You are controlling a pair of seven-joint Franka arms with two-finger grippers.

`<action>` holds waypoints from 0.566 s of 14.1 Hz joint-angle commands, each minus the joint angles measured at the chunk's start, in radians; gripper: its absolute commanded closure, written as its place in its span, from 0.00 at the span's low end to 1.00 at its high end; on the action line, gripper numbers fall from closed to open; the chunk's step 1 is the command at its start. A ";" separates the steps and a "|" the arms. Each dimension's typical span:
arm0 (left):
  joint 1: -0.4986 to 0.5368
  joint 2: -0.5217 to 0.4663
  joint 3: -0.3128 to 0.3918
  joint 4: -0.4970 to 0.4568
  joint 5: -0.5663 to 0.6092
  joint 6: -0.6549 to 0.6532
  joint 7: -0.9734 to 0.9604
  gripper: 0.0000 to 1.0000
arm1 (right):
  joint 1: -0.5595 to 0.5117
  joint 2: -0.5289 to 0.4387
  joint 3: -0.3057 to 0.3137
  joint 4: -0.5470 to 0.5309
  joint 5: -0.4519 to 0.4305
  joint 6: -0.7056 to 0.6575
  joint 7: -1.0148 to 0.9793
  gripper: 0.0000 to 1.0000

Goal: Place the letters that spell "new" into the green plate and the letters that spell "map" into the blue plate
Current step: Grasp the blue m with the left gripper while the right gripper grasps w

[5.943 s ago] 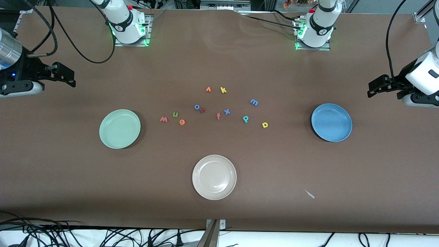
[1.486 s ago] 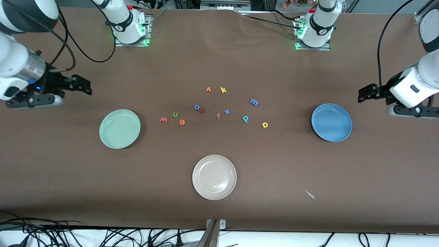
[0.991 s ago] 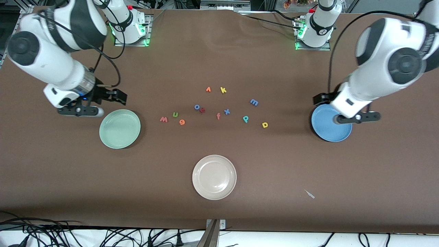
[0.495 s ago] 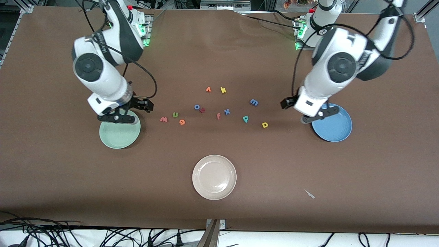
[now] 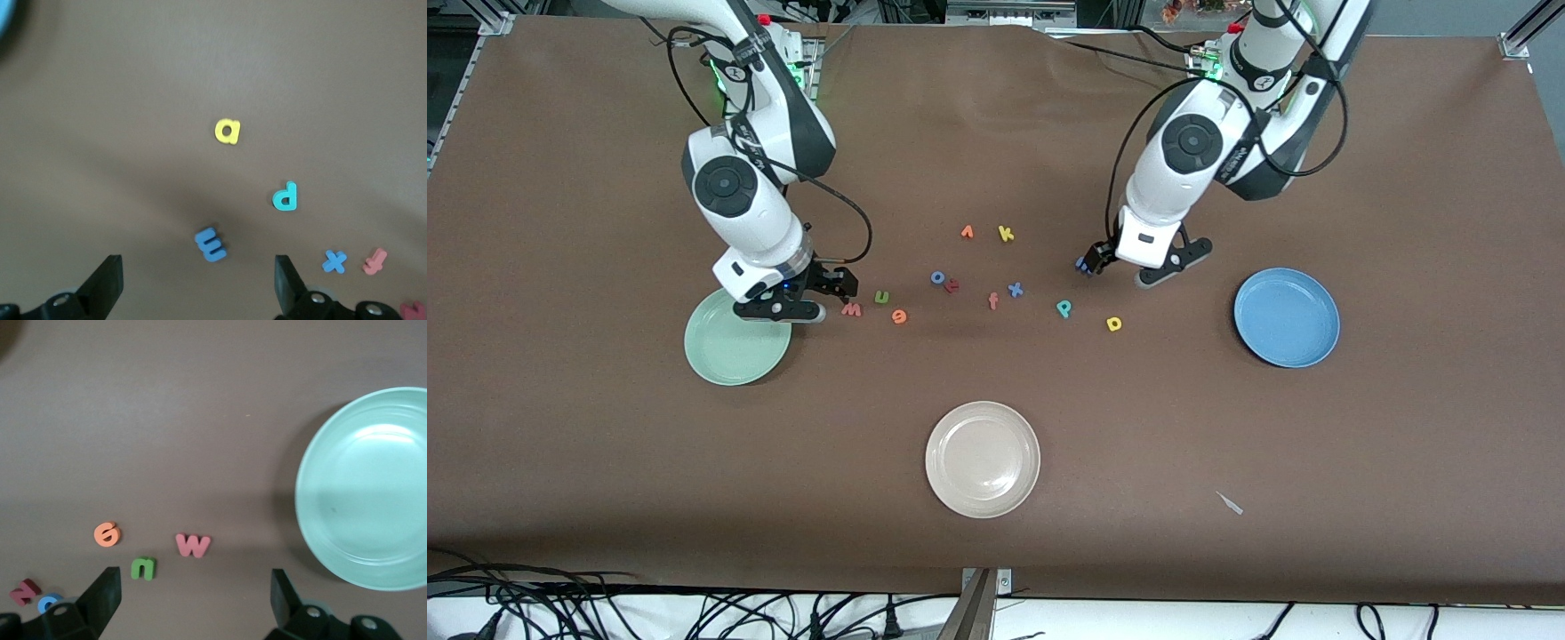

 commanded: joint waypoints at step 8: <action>-0.072 0.223 -0.021 -0.028 0.447 0.209 -0.700 0.00 | 0.043 0.146 -0.010 -0.082 -0.081 0.360 0.011 0.01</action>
